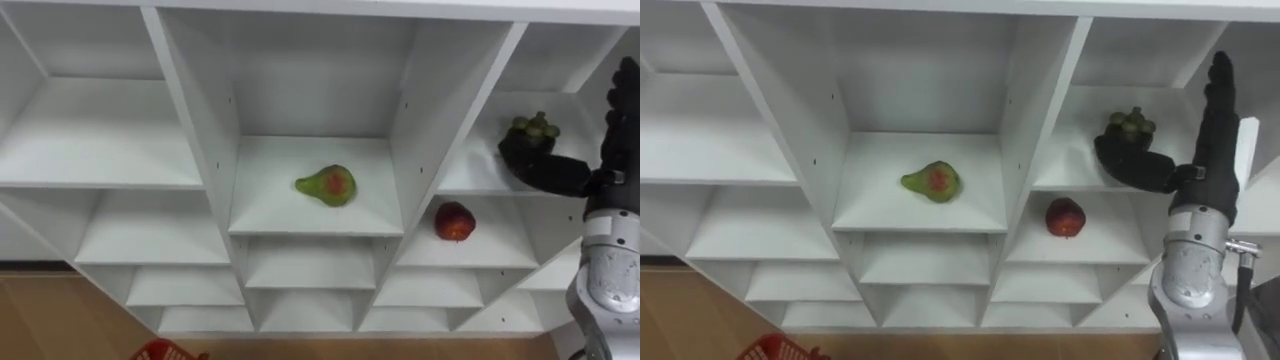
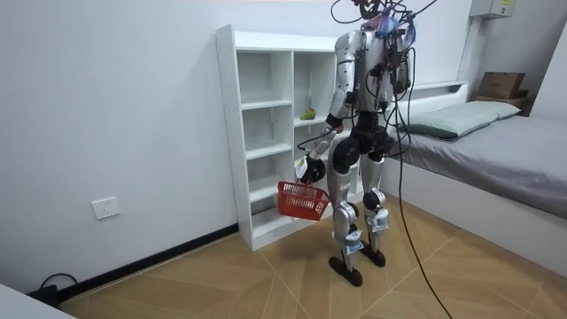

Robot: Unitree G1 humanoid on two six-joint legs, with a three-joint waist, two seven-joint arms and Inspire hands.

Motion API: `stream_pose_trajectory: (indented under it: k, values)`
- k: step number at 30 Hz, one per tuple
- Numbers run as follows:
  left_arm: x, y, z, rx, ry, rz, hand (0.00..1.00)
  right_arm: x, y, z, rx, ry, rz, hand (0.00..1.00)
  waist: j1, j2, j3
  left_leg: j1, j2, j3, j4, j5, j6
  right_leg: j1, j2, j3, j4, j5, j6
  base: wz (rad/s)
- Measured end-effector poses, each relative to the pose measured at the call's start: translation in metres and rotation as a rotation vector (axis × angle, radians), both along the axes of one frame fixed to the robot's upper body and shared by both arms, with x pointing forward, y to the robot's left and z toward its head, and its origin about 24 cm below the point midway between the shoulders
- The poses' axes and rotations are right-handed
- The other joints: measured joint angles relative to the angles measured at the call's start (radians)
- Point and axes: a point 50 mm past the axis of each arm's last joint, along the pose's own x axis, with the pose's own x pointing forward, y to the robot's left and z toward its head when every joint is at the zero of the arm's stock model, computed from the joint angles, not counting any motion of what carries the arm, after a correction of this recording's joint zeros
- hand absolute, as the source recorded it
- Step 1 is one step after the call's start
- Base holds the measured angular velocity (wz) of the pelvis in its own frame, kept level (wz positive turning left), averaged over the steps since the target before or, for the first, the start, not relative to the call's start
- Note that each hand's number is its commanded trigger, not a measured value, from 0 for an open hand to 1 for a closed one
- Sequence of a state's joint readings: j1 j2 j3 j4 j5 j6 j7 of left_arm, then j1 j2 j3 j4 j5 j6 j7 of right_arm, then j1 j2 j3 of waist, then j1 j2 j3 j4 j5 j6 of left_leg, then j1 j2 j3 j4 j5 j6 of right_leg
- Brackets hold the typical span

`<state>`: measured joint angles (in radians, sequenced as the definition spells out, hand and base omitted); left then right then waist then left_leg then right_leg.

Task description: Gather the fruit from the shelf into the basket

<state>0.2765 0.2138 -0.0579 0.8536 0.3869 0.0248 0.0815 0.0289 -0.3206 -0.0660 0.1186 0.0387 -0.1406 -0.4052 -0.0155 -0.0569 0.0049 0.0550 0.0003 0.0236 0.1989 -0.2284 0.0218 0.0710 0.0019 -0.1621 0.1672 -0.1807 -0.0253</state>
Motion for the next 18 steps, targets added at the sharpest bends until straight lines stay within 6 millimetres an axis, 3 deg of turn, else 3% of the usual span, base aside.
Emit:
stream_pose_trajectory:
  k: [6,13,18]
  values:
    - [-0.002,0.006,0.001,0.024,0.009,0.021,1.0,0.0,-0.001,-0.003,-0.044,0.029,-0.002,0.0,0.0,-0.005,0.0036,0.008,0.0,-0.002,-0.002,0.0,-0.001,0.012,0.0,-0.003,-0.001,0.0,0.0,0.0]
    - [-0.002,0.007,0.001,0.037,0.018,0.003,1.0,0.001,0.001,-0.004,-0.108,0.05,0.022,0.0,0.005,-0.007,0.0026,0.007,-0.001,-0.004,-0.001,0.001,-0.001,0.015,0.0,-0.003,-0.003,0.0,0.0,0.0]
    - [-0.004,0.007,0.0,0.048,0.039,-0.011,1.0,0.004,-0.002,-0.017,-0.118,0.129,0.038,0.0,0.011,-0.009,0.0008,0.01,-0.002,-0.008,0.004,0.001,0.0,0.018,-0.001,-0.003,0.001,0.0,0.0,0.0]
